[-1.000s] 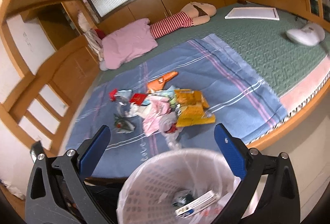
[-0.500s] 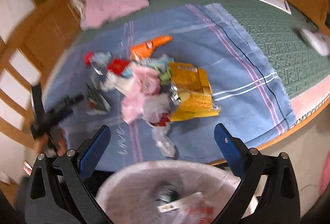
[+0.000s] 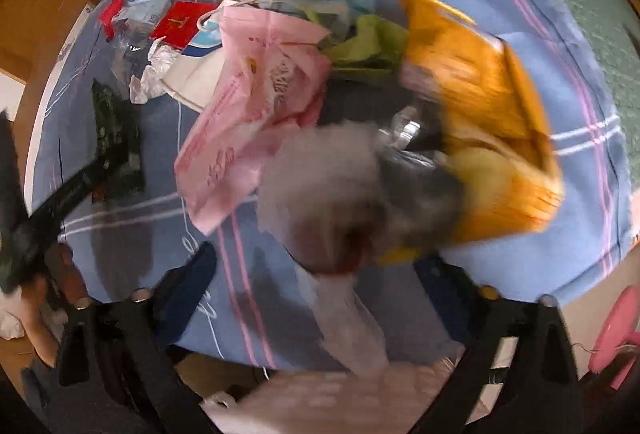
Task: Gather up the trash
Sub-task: 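Grasp the green snack bag with left tool while right grasps white plastic bag, then drop the green snack bag and white plastic bag into the wastebasket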
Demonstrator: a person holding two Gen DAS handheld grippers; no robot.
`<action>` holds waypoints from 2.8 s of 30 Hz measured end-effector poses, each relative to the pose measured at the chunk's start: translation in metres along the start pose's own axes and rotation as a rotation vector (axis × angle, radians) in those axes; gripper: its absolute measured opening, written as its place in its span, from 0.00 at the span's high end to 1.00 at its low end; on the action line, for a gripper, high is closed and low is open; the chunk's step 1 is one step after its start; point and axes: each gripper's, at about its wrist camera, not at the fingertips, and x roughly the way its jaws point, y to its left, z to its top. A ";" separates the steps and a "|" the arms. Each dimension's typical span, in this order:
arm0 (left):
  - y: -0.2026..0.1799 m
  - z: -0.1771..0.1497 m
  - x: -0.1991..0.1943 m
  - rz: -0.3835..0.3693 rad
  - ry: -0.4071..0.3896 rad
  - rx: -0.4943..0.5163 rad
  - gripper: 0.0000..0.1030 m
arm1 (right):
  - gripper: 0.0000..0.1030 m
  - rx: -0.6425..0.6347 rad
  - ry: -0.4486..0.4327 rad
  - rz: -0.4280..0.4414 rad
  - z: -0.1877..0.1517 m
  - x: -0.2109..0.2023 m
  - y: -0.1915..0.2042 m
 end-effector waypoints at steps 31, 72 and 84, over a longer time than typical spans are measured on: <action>-0.096 -0.159 -0.213 -0.045 -0.420 0.227 0.84 | 0.74 -0.099 -0.626 0.302 -0.160 -0.203 -0.018; -0.184 -0.244 -0.173 -0.379 -0.122 0.550 0.12 | 0.14 0.294 -0.841 0.279 -0.229 -0.243 -0.129; -0.131 -0.204 -0.186 -0.041 -0.336 0.252 0.11 | 0.12 0.278 -0.783 0.268 -0.224 -0.229 -0.120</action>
